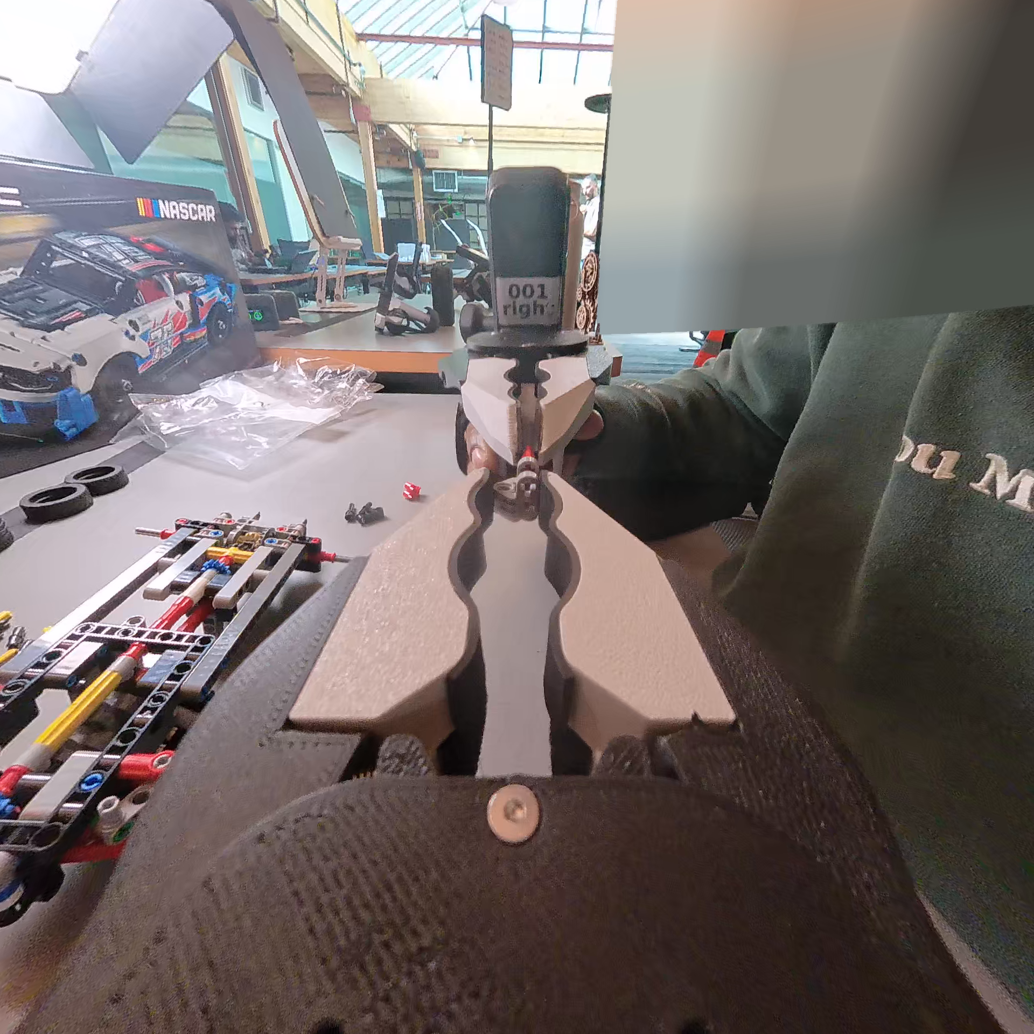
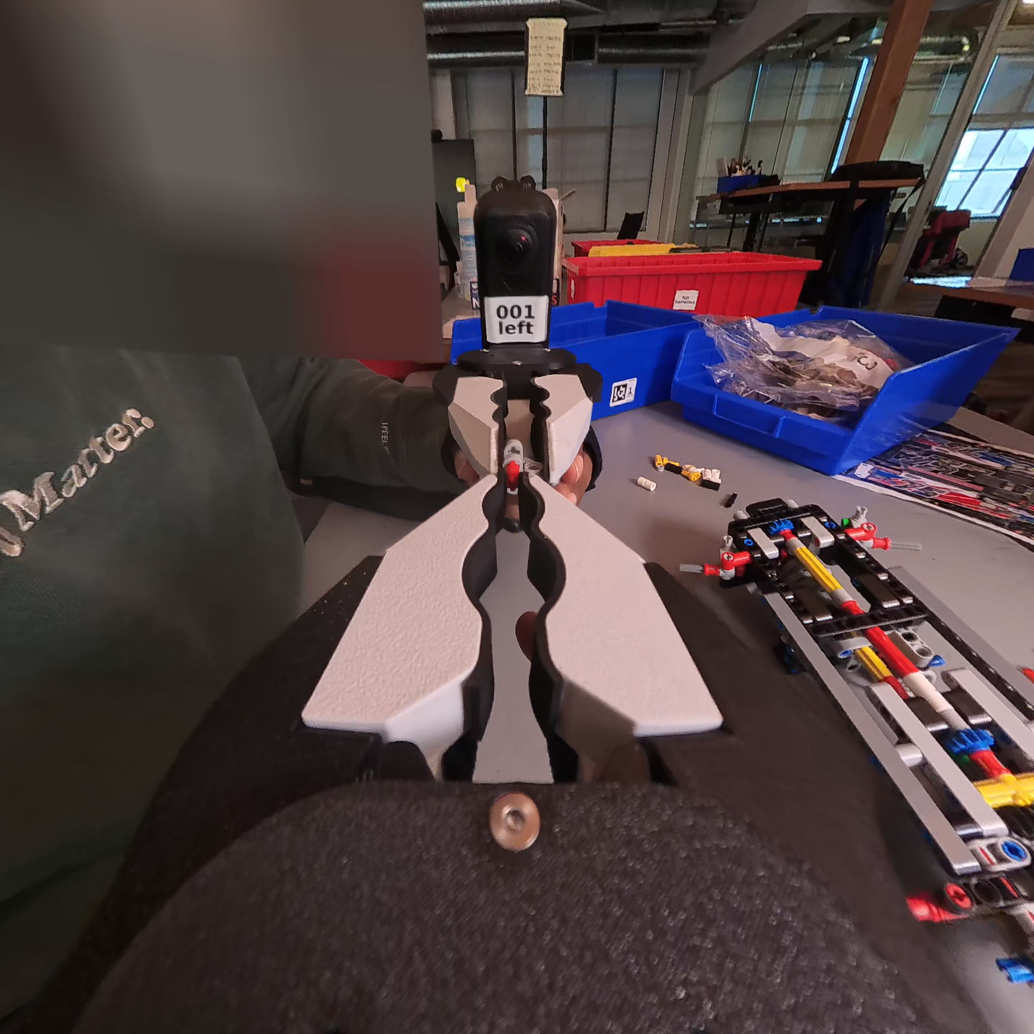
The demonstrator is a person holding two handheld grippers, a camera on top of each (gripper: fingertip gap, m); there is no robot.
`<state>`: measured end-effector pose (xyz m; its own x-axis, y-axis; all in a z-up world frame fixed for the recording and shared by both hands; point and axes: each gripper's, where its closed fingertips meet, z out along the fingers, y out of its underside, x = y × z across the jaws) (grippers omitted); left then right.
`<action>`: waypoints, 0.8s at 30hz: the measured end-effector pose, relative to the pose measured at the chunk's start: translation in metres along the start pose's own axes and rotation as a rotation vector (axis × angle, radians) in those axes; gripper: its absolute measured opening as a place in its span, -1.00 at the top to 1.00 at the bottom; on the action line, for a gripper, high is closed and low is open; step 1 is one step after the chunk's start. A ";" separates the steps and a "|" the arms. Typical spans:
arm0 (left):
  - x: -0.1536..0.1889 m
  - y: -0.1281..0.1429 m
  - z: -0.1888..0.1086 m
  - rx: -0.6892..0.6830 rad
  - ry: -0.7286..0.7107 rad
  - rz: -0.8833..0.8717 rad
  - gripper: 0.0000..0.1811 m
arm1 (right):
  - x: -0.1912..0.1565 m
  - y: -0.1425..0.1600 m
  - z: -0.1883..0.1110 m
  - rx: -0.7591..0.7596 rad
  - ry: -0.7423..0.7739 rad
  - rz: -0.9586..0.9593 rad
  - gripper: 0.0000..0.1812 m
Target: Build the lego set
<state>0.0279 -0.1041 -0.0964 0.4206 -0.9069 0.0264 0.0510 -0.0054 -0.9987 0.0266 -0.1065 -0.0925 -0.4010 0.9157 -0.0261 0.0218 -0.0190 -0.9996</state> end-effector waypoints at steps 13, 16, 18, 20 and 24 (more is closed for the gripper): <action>-0.002 0.013 0.004 -0.068 -0.008 -0.019 0.85 | 0.002 0.012 0.001 -0.058 0.031 -0.007 0.99; -0.002 0.008 0.004 -0.052 -0.009 -0.016 0.85 | 0.002 0.008 0.001 -0.034 0.023 0.001 0.99; -0.002 0.006 0.004 -0.038 -0.010 -0.017 0.85 | 0.002 0.006 0.001 -0.020 0.021 0.005 0.99; -0.002 0.004 0.004 -0.031 -0.011 -0.013 0.85 | 0.002 0.004 0.001 -0.013 0.019 0.004 0.99; -0.001 0.000 0.004 -0.014 -0.011 -0.004 0.85 | 0.001 0.001 0.001 0.002 0.012 -0.001 0.99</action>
<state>0.0309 -0.1020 -0.0964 0.4308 -0.9019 0.0306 0.0401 -0.0148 -0.9991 0.0255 -0.1062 -0.0932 -0.3904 0.9203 -0.0251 0.0196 -0.0189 -0.9996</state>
